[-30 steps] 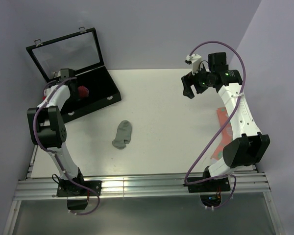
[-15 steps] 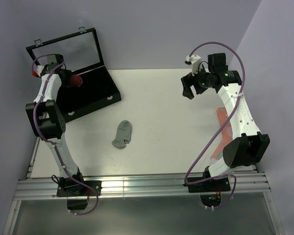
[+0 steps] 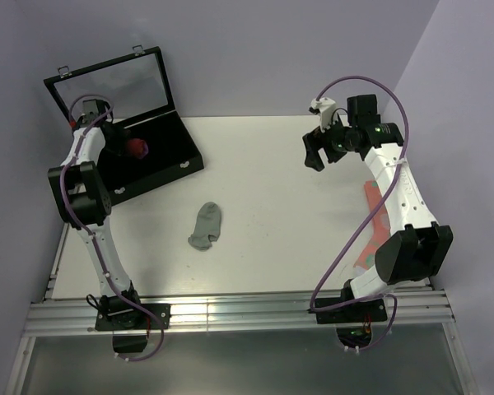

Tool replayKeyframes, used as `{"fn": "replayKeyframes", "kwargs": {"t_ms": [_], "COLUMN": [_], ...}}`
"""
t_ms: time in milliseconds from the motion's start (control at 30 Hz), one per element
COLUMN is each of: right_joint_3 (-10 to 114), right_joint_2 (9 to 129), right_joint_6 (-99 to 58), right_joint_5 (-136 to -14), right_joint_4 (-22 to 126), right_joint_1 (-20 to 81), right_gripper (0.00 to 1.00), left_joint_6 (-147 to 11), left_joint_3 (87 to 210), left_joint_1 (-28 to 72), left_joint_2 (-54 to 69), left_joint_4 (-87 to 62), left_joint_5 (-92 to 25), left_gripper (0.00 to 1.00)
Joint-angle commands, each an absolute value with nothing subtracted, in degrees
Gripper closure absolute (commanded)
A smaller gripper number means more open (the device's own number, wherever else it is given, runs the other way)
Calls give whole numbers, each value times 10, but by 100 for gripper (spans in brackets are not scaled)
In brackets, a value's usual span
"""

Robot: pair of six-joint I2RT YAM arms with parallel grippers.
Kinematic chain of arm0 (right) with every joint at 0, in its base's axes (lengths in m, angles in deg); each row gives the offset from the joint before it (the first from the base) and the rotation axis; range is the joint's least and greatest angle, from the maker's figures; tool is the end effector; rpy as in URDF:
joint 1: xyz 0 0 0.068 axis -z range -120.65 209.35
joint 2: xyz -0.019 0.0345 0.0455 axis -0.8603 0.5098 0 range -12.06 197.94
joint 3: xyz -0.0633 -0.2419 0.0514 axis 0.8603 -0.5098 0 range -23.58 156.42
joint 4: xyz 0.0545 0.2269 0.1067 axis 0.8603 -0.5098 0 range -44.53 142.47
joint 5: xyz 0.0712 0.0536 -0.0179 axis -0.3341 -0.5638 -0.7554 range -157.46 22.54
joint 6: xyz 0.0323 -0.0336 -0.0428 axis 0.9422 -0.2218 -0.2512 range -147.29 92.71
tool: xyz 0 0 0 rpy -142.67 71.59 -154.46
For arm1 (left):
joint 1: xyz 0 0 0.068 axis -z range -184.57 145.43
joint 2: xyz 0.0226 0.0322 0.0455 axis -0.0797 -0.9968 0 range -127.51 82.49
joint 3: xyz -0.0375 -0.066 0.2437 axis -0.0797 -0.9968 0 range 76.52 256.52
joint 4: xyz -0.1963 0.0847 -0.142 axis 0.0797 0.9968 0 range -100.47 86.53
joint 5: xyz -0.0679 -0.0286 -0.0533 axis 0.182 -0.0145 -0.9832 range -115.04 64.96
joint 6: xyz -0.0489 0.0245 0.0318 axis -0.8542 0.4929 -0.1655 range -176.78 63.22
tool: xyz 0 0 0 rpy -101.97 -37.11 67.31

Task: Roll the socks
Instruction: Place the sock in the storage box.

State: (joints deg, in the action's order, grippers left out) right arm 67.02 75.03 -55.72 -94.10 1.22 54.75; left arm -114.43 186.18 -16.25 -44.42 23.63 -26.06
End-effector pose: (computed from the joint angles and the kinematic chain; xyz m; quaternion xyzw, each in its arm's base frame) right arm 0.3194 0.0475 0.3467 -0.3376 0.8466 0.1378 0.3877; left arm 0.4810 0.0985 0.2005 -0.5343 0.7777 -0.1370 0.3015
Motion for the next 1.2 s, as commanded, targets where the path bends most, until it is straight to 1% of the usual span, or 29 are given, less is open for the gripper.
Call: {"fn": "replayKeyframes", "kwargs": {"t_ms": [0, 300, 367, 667, 833, 867, 1067, 1167], "right_joint_3": [658, 653, 651, 633, 624, 624, 618, 618], "right_joint_2": [723, 722, 724, 719, 718, 719, 716, 717], "right_joint_6": [-559, -562, -564, -570, -574, -574, -577, -579], "right_joint_5": [-948, -958, -957, -956, -955, -956, -957, -957], "right_joint_4": [36, 34, 33, 36, 37, 35, 36, 35], "right_joint_1": [550, 550, 550, 550, 550, 550, 550, 550], "right_gripper": [11, 11, 11, 11, 11, 11, 11, 11], "left_joint_6": [-1138, -1191, -1196, -1230, -1224, -1224, -1232, -1236], "left_joint_3": [1844, 1772, 1785, 1766, 1779, 1780, 1761, 1775], "left_joint_1": [-162, -167, -170, -175, -179, -180, -188, -187], "left_joint_2": [-431, -424, -435, -428, -438, -438, -426, -433], "left_joint_4": [212, 175, 190, 232, 273, 280, 301, 337], "left_joint_5": [-290, -314, -318, -263, -253, -235, -219, -198], "left_gripper": [100, 100, 100, 100, 100, 100, 100, 100]}}
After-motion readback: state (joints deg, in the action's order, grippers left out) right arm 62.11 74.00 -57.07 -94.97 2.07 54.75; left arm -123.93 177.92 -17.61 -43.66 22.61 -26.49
